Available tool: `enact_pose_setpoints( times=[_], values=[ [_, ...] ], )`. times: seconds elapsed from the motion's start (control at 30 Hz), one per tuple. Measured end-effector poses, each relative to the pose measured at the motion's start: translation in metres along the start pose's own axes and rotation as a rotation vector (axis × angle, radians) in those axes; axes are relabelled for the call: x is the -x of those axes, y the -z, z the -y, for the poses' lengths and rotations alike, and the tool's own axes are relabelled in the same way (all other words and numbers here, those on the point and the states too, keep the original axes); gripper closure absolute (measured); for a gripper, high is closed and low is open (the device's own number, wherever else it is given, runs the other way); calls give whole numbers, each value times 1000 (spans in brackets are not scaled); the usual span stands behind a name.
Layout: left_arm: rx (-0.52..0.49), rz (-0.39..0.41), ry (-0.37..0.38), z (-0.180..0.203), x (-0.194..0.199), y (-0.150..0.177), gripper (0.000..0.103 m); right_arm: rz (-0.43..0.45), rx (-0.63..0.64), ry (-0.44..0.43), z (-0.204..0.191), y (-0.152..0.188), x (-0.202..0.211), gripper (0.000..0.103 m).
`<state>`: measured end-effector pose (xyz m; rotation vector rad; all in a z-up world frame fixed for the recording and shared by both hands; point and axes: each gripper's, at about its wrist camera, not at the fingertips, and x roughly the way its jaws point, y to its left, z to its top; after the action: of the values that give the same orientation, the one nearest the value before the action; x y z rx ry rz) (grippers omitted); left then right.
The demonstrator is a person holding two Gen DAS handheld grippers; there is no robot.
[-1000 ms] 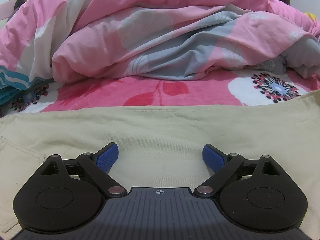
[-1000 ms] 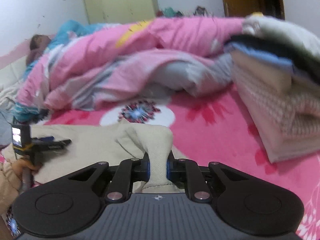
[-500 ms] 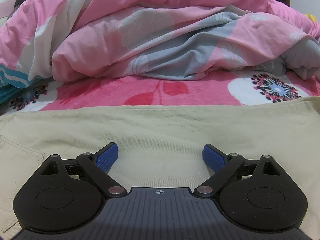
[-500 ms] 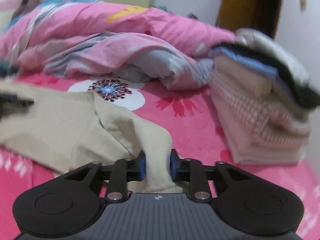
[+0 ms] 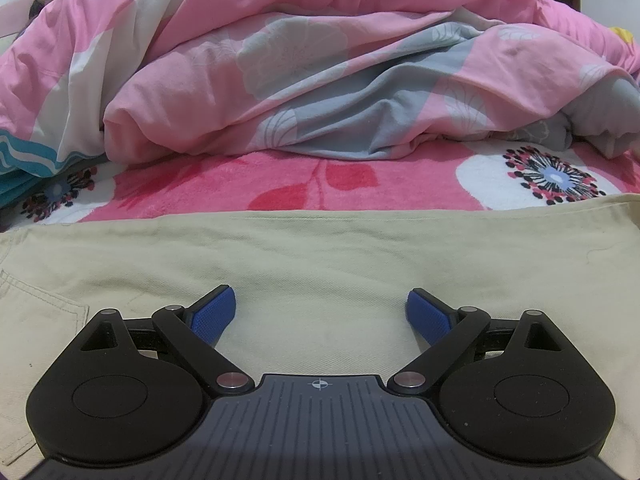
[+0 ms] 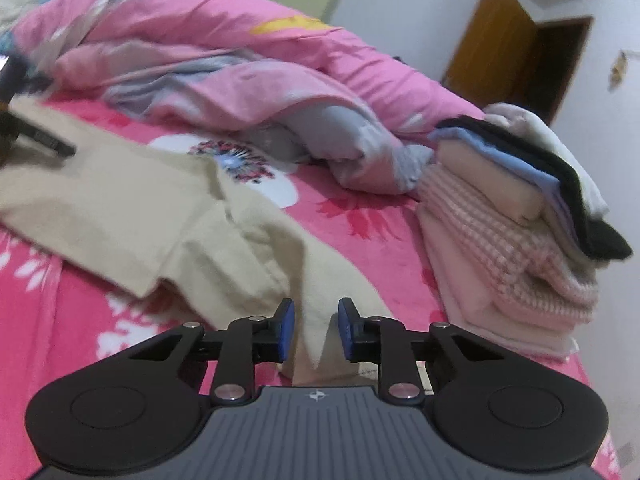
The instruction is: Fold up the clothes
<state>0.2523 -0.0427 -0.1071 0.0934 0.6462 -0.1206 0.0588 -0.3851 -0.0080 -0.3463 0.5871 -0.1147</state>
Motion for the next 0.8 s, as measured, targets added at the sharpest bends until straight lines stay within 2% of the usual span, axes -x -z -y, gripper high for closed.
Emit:
enact_pose_setpoints(
  times=[0.13, 0.17, 0.2, 0.3, 0.37, 0.5, 0.57, 0.63, 0.67, 0.73, 0.77, 0.8],
  values=[
    [1, 0, 0, 0, 0, 0, 9, -20, -54, -22, 8, 2, -10, 78],
    [1, 0, 0, 0, 0, 0, 9, -20, -81, -47, 10, 2, -11, 98],
    [1, 0, 0, 0, 0, 0, 9, -9, -121, -78, 12, 1, -8, 103],
    [0, 0, 0, 0, -1, 0, 8, 80, -215, -173, 12, -10, 16, 103],
    [1, -1, 0, 0, -1, 0, 8, 146, -291, -293, 11, -19, 36, 103],
    [1, -2, -1, 1, -1, 0, 8, 234, -394, -620, -2, -34, 59, 103],
    [0, -2, -1, 1, -1, 1, 7, 243, -413, -810, -20, -37, 63, 103],
    [0, -2, -2, 1, -1, 0, 7, 233, -406, -943, -44, -37, 62, 103],
    [-1, -2, -2, 1, -1, 0, 7, 212, -390, -999, -59, -35, 59, 102],
    [-1, -3, -2, 1, -1, 0, 7, 136, -356, -1057, -87, -30, 50, 97],
    [-2, -2, -3, 1, -1, 0, 7, 92, -338, -1077, -100, -28, 45, 85],
    [-2, -3, -4, 1, -1, 0, 7, 47, -322, -1088, -112, -24, 41, 67]
  ],
)
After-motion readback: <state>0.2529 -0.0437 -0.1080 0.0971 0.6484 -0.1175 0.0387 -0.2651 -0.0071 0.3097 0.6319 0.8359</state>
